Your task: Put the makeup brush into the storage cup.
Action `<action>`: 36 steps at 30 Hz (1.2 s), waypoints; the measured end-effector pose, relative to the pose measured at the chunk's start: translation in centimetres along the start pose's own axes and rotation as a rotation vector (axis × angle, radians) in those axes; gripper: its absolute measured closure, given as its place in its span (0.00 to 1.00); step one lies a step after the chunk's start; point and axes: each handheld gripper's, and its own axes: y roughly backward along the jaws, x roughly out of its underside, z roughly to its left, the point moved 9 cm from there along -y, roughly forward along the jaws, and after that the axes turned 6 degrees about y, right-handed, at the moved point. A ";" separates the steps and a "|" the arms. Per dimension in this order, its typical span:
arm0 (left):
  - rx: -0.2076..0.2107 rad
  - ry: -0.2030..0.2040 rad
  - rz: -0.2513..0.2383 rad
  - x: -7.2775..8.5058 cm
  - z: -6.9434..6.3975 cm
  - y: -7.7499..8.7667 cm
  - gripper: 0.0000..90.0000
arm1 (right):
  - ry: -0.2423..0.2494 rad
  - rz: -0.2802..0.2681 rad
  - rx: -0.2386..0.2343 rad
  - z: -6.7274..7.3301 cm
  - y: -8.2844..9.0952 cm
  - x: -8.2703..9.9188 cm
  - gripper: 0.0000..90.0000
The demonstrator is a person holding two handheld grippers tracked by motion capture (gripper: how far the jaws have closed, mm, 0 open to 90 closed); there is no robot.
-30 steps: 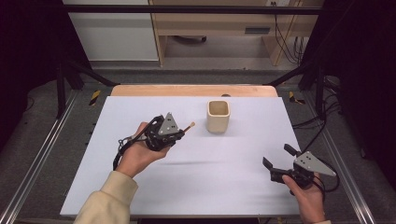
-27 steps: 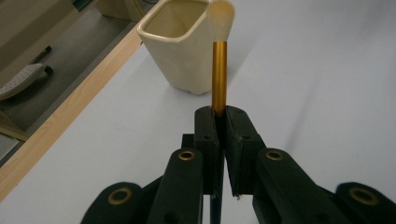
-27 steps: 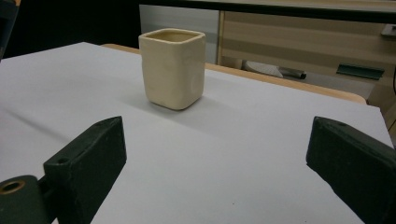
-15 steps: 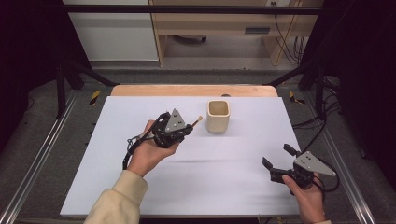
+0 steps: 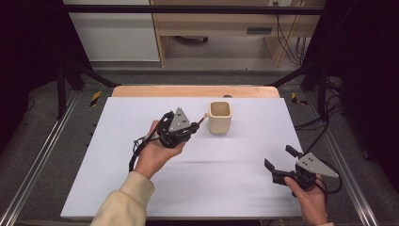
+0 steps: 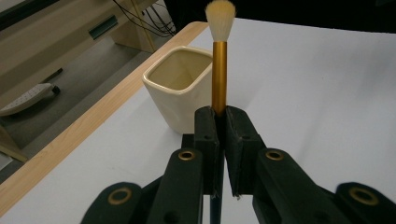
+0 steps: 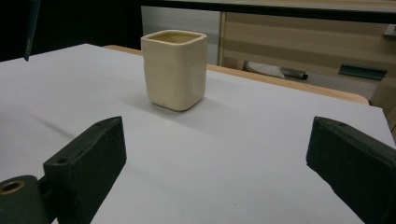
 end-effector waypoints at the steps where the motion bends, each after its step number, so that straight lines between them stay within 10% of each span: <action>1: -0.003 0.000 -0.005 -0.1 0.0 0.0 0.93 | 0.001 0.000 0.001 0.0 0.0 0.0 0.06; 36: -0.062 0.065 -0.128 -2.7 -0.8 -1.5 0.93 | 0.002 -0.007 -0.006 0.1 0.0 -0.1 0.06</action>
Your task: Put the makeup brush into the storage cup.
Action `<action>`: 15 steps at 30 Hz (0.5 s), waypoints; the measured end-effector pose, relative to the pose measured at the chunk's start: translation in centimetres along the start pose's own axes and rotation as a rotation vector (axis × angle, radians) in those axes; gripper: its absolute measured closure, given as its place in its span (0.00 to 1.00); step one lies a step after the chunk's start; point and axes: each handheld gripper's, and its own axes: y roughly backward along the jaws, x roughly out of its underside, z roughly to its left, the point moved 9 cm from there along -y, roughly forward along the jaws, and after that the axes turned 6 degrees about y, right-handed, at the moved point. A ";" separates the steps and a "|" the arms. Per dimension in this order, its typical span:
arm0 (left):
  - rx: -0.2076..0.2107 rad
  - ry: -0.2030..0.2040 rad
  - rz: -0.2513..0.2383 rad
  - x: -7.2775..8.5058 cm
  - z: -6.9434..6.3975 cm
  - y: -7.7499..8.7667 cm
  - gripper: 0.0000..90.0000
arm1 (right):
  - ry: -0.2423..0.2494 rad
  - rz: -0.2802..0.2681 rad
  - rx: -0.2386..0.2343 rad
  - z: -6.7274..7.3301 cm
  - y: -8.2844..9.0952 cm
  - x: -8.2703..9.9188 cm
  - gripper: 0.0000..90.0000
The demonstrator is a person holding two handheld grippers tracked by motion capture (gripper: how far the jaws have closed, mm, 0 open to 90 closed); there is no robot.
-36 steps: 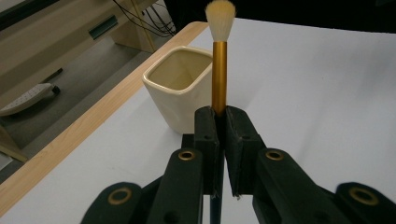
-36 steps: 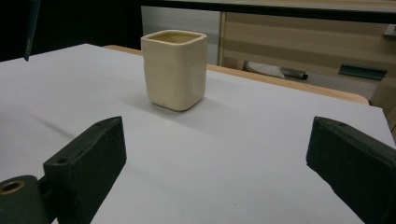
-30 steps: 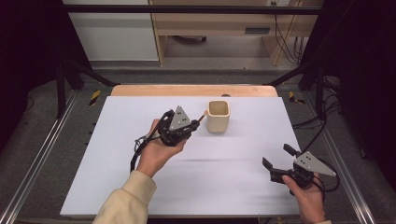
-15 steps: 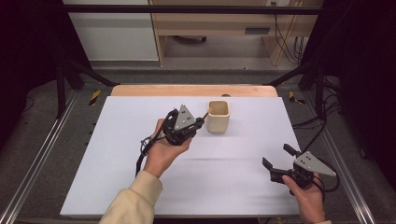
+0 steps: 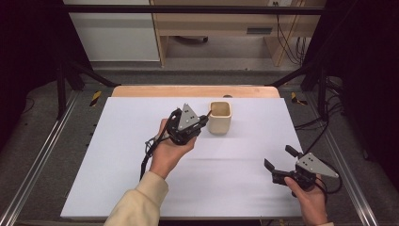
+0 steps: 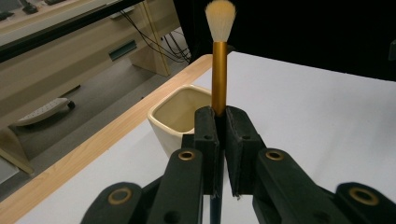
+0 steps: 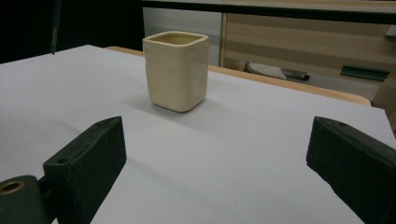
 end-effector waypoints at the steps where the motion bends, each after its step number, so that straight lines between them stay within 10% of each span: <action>1: -0.003 -0.002 -0.005 -0.1 0.0 0.0 0.93 | -0.002 0.002 0.000 0.0 0.0 0.0 0.06; 15: -0.038 0.052 -0.097 -1.6 0.2 -0.6 0.93 | -0.009 0.003 -0.002 0.0 0.0 0.0 0.06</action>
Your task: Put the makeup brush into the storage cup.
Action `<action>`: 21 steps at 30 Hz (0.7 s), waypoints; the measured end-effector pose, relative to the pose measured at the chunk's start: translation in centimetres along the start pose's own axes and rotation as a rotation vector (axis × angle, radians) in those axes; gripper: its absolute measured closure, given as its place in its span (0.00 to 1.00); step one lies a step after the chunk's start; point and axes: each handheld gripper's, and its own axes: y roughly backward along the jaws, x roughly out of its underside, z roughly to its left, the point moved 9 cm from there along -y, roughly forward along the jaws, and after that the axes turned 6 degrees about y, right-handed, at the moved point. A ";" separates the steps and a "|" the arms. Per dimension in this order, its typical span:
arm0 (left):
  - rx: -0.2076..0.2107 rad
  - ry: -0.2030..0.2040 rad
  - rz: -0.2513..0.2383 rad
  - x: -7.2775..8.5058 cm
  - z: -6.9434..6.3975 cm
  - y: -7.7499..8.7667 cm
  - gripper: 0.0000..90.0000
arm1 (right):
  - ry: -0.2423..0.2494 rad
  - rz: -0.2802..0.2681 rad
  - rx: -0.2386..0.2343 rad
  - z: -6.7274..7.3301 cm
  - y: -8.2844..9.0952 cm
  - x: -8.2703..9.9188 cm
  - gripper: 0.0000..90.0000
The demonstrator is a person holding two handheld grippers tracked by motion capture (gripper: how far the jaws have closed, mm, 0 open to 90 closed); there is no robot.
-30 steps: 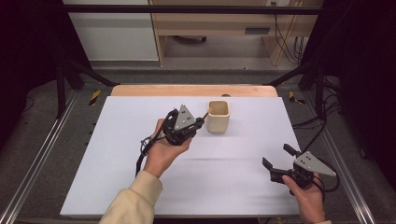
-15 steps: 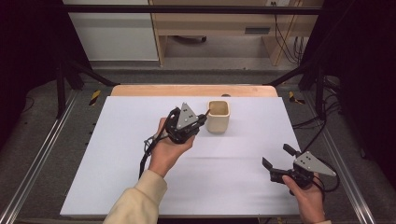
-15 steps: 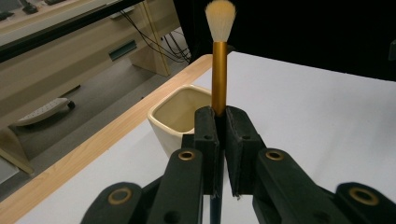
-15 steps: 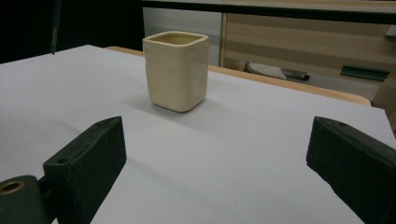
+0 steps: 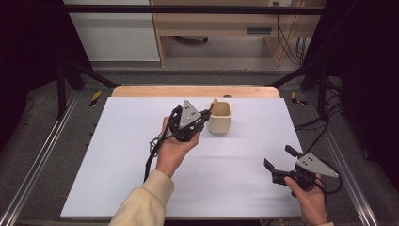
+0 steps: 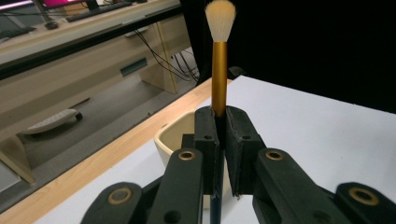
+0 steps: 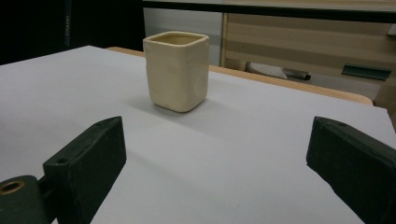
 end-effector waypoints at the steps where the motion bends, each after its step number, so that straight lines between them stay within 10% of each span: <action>1: -0.004 0.006 -0.007 -0.1 0.0 -0.1 0.93 | 0.000 0.000 -0.001 0.0 0.0 0.0 0.06; 21: -0.028 0.048 -0.097 -1.2 0.2 -0.3 0.93 | 0.001 -0.003 -0.006 0.1 0.0 -0.1 0.06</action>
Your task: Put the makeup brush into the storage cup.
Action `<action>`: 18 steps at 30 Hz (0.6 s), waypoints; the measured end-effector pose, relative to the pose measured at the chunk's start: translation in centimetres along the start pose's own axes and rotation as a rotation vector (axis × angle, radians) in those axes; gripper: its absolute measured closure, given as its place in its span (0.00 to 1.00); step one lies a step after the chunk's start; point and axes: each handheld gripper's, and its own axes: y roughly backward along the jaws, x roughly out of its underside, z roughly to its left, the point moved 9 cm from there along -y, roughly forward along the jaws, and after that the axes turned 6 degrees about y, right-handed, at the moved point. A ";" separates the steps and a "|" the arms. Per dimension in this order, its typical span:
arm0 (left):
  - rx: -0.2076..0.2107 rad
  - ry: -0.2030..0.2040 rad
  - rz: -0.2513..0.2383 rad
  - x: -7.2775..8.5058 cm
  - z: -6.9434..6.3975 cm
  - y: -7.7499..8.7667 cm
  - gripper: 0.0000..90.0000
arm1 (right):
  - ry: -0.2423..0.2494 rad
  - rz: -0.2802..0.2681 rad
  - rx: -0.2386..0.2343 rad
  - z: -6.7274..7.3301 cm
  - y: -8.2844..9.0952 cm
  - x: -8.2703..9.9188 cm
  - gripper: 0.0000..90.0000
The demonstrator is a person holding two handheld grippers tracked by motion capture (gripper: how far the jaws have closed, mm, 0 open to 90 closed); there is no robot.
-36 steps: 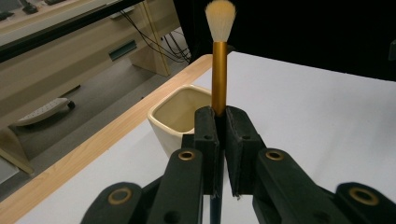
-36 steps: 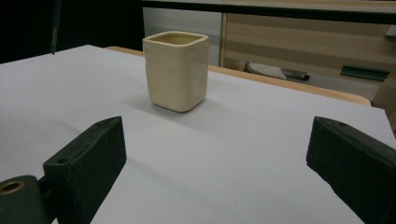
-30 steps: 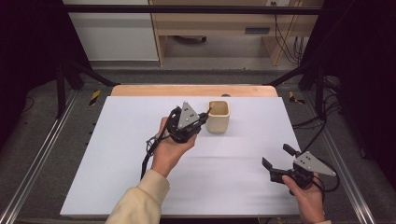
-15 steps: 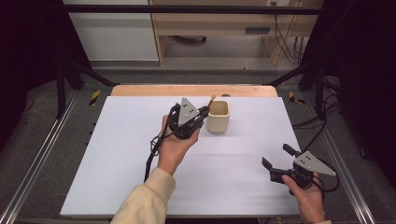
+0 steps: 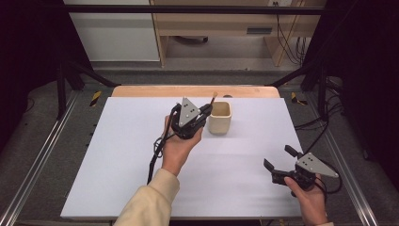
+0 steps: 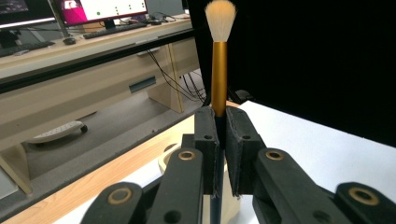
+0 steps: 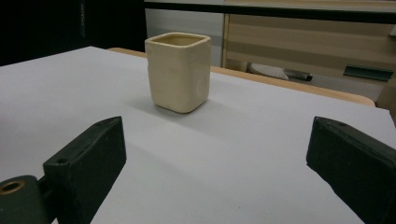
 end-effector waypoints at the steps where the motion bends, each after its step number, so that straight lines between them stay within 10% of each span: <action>1: -0.001 0.000 -0.004 -0.1 -0.1 0.0 0.93 | 0.001 0.000 0.000 0.0 0.0 0.0 0.06; 18: -0.004 0.003 -0.061 -1.8 -0.7 -0.2 0.93 | -0.001 -0.002 -0.002 0.1 0.0 0.0 0.06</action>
